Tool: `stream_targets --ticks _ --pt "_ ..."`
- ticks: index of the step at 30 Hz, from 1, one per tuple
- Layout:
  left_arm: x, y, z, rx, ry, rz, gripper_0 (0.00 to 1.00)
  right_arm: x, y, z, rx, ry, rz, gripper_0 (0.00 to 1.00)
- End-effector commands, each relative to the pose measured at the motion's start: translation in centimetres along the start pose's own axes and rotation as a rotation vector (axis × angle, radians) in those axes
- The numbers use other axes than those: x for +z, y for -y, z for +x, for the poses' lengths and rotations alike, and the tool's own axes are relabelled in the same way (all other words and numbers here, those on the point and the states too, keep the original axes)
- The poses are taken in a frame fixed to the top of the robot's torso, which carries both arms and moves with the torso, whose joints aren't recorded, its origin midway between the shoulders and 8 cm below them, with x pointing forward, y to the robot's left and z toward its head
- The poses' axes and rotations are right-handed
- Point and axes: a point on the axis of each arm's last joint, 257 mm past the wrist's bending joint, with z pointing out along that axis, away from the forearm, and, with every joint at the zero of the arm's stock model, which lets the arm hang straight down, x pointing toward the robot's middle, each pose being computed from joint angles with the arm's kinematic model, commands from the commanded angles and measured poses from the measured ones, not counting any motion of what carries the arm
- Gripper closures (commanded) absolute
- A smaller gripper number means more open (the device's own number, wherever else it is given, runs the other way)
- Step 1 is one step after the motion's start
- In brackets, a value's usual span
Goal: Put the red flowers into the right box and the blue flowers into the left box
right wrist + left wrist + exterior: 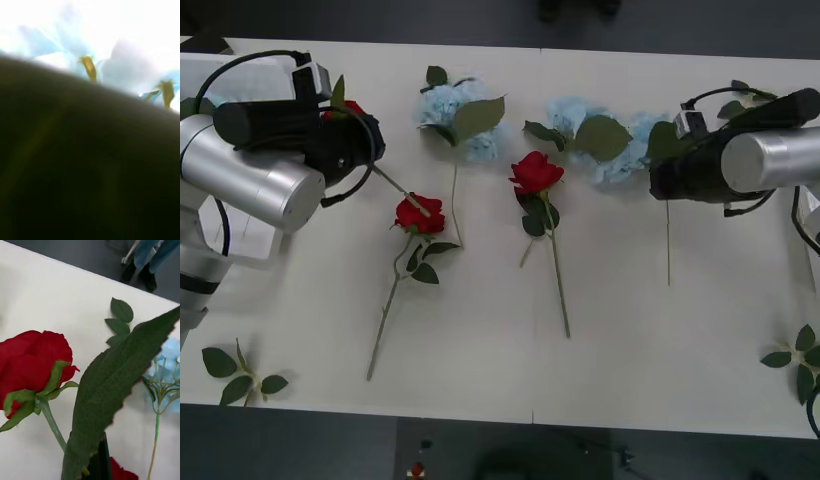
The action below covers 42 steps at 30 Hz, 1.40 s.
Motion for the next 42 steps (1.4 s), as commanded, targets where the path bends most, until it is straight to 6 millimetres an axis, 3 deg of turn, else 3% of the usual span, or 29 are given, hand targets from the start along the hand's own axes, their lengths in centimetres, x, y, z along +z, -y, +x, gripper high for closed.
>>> stream_targets --ticks 1,3,5,12,17,23,26,31,34,37,42 --pt "-0.6 -1.5 -0.9 0.093 0.035 -0.038 0.76 -3.2 -0.2 -4.1 0.104 0.059 -0.057 1.0" --pt "-0.6 -1.7 -1.0 0.101 0.038 -0.046 0.27 -4.2 -0.6 -4.6 0.149 0.059 -0.113 1.0" --pt "-0.5 -2.3 -1.0 0.111 0.039 -0.061 0.0 -5.2 -1.3 -5.2 0.196 0.064 -0.177 1.0" --pt "-0.1 -3.8 0.4 0.128 0.018 -0.095 0.0 -7.9 -1.7 -6.4 0.178 0.114 -0.24 1.0" --pt "0.5 -5.9 2.1 0.125 -0.015 -0.136 0.0 -9.1 -3.2 -6.5 0.139 0.191 -0.329 1.0" --pt "2.0 -10.5 4.8 0.149 -0.057 -0.266 0.0 -12.3 -6.6 -5.9 0.005 0.306 -0.473 1.0" --pt "2.2 -11.0 5.1 0.146 -0.062 -0.283 0.0 -14.4 -8.4 -6.2 -0.077 0.368 -0.527 1.0" --pt "2.4 -10.7 5.8 0.115 -0.082 -0.265 0.0 -17.4 -12.1 -6.5 -0.255 0.49 -0.601 1.0" --pt "2.6 -8.9 6.2 0.072 -0.1 -0.209 0.0 -18.8 -14.5 -6.9 -0.363 0.561 -0.629 1.0" --pt "1.8 -5.6 4.1 0.086 -0.053 -0.133 0.0 -20.2 -17.1 -7.1 -0.466 0.641 -0.652 1.0" --pt "-1.2 -4.6 2.6 0.144 -0.068 -0.056 0.0 -22.1 -21.0 -6.9 -0.528 0.737 -0.697 1.0"
